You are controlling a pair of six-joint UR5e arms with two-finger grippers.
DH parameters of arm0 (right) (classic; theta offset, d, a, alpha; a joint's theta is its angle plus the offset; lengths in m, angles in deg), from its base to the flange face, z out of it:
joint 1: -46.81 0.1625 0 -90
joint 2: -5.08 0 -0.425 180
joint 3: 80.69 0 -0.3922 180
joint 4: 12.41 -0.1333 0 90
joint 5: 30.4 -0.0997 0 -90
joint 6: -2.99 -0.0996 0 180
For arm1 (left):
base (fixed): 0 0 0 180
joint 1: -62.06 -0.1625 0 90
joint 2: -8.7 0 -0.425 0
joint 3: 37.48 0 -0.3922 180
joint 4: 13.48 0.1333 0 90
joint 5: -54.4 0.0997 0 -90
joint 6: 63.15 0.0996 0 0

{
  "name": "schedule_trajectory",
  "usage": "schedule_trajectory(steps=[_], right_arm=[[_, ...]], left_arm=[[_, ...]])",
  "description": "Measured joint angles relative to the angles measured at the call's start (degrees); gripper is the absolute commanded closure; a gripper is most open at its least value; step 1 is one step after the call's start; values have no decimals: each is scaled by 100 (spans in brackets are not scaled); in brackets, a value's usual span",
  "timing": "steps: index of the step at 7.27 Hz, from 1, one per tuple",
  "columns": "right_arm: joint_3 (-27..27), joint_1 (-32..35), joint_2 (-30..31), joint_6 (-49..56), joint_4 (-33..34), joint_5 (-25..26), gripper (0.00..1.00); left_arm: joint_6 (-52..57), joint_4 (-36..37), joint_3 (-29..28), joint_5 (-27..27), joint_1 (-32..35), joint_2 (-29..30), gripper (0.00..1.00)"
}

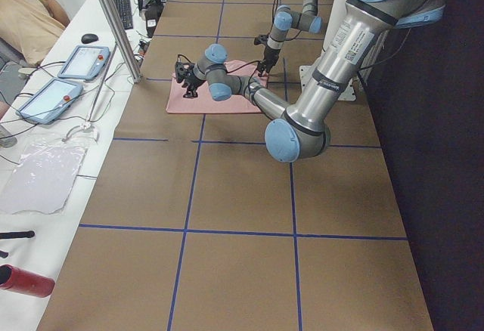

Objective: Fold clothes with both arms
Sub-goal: 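Move the right gripper to the shirt's near edge beside the collar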

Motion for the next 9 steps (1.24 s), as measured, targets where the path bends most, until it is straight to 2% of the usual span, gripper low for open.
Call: schedule_trajectory(steps=[3,4,5,6,9], right_arm=[[50,-5,117,-3,83,-132,35],[59,-13,141,-6,150,-140,48],[62,-23,137,-14,215,-142,84],[55,-34,117,-25,253,-142,100],[16,-35,76,-23,202,-144,100]], left_arm=[[-75,0,3,0,-41,0,45],[-121,0,-1,0,-49,0,45],[-145,0,-4,0,-54,0,45],[-157,0,-4,0,-56,0,45],[-177,2,3,10,-58,-6,45]])
